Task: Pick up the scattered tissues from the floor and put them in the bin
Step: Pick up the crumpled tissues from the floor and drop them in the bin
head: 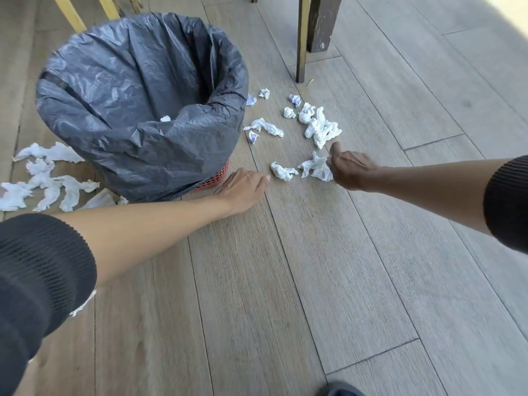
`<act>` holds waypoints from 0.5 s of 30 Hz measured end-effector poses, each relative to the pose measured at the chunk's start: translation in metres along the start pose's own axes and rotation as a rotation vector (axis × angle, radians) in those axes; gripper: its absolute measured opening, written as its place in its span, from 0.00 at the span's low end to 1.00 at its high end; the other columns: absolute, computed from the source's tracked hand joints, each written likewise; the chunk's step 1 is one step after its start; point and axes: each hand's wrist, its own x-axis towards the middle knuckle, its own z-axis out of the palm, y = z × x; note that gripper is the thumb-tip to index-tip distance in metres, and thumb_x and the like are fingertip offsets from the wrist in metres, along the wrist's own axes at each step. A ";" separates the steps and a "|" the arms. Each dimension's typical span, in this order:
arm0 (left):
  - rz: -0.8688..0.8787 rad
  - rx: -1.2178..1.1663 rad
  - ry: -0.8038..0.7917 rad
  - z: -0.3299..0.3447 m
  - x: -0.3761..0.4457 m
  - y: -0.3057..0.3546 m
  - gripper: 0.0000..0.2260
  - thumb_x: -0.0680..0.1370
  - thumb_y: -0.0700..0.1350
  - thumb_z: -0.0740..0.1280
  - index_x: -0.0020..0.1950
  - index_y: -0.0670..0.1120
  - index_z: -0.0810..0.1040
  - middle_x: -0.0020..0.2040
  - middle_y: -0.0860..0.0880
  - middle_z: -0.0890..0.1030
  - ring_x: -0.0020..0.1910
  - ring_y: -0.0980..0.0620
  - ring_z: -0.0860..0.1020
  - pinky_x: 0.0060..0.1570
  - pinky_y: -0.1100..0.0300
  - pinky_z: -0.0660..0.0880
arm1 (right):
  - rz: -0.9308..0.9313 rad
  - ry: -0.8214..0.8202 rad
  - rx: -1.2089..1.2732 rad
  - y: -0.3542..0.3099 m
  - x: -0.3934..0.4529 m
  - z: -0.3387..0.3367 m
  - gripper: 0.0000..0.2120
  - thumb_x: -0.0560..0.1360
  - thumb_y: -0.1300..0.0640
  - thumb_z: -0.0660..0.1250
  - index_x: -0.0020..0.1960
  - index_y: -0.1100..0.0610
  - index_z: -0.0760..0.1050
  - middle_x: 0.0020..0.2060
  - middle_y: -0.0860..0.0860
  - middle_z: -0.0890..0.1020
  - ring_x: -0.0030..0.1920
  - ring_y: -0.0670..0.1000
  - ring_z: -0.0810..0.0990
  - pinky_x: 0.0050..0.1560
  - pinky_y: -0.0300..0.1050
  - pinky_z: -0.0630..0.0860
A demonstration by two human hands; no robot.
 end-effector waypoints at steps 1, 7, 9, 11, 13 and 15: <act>0.008 -0.017 -0.008 0.000 0.000 0.002 0.16 0.85 0.47 0.56 0.37 0.47 0.65 0.29 0.52 0.69 0.26 0.56 0.66 0.31 0.57 0.64 | 0.035 -0.054 0.014 -0.002 0.000 0.003 0.16 0.85 0.51 0.49 0.66 0.62 0.58 0.37 0.56 0.78 0.30 0.51 0.72 0.28 0.47 0.67; 0.021 -0.079 -0.061 0.008 0.009 0.013 0.22 0.81 0.38 0.59 0.75 0.47 0.61 0.36 0.52 0.73 0.32 0.53 0.74 0.38 0.55 0.76 | 0.074 -0.259 0.152 -0.011 0.004 0.017 0.28 0.84 0.60 0.51 0.78 0.66 0.42 0.43 0.57 0.77 0.36 0.50 0.74 0.29 0.40 0.66; 0.001 -0.076 -0.096 0.013 0.014 0.016 0.28 0.81 0.39 0.60 0.78 0.54 0.56 0.39 0.51 0.77 0.35 0.51 0.77 0.44 0.56 0.78 | 0.109 -0.271 0.189 -0.013 0.006 0.015 0.25 0.83 0.61 0.52 0.76 0.67 0.47 0.38 0.53 0.72 0.34 0.49 0.72 0.28 0.39 0.66; -0.054 -0.096 -0.140 0.019 0.020 0.018 0.29 0.81 0.42 0.61 0.78 0.60 0.53 0.49 0.47 0.80 0.44 0.46 0.80 0.53 0.53 0.78 | 0.115 -0.285 0.179 -0.010 0.008 0.014 0.22 0.84 0.59 0.52 0.74 0.66 0.53 0.38 0.53 0.71 0.34 0.49 0.71 0.28 0.41 0.65; -0.117 -0.108 -0.171 0.023 0.026 0.020 0.25 0.81 0.44 0.63 0.75 0.58 0.60 0.54 0.46 0.80 0.50 0.43 0.80 0.55 0.51 0.77 | 0.059 -0.289 0.169 -0.004 0.007 0.012 0.17 0.85 0.53 0.52 0.68 0.64 0.61 0.38 0.53 0.71 0.34 0.49 0.70 0.29 0.42 0.65; -0.131 -0.066 -0.179 0.023 0.028 0.023 0.15 0.81 0.45 0.65 0.66 0.53 0.68 0.54 0.47 0.78 0.52 0.44 0.79 0.49 0.55 0.73 | 0.001 -0.278 0.190 0.005 0.002 0.008 0.16 0.85 0.48 0.53 0.58 0.61 0.66 0.38 0.52 0.71 0.32 0.48 0.69 0.29 0.42 0.64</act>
